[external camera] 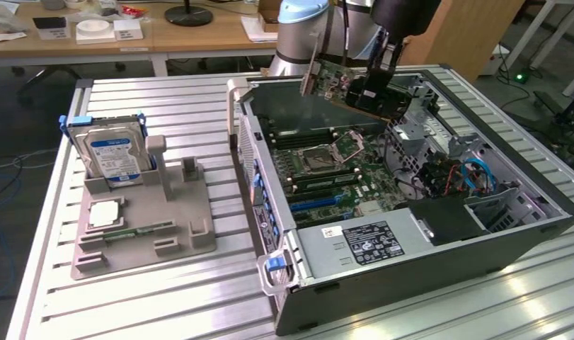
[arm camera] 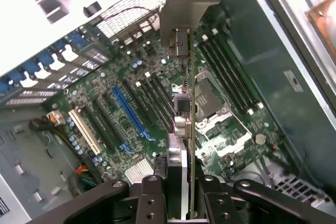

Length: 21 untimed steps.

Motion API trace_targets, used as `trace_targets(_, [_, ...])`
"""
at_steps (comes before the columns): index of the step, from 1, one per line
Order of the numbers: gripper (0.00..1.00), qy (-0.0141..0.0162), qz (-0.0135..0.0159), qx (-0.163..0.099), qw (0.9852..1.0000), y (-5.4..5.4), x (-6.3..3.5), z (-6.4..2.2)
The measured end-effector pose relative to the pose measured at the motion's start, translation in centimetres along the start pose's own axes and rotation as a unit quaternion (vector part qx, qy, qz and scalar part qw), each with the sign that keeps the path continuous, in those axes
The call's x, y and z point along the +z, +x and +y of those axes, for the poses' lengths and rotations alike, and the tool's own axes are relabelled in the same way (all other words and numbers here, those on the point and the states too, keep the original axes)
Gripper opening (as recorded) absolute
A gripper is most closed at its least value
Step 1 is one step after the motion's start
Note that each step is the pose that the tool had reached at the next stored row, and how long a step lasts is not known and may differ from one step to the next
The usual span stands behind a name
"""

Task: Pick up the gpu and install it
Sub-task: 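Insert the gpu into the slot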

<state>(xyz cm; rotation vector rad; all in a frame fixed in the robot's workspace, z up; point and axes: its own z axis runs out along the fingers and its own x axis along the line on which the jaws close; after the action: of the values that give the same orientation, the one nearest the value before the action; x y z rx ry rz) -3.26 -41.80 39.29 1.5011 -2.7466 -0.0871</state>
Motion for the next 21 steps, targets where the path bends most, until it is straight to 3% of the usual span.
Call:
trace_targets(5, [0.28,-0.0008,0.0024,-0.046,0.9990,0.0,0.64,-0.03])
trace_targets(10, [0.28,-0.0016,0.0050,-0.091,0.9958,0.0,1.50,-0.08])
trace_targets(15, [0.28,-0.0024,0.0073,-0.136,0.9907,0.0,2.40,-0.13])
trace_targets(21, [0.28,-0.0033,0.0101,-0.187,0.9823,0.1,3.50,-0.19])
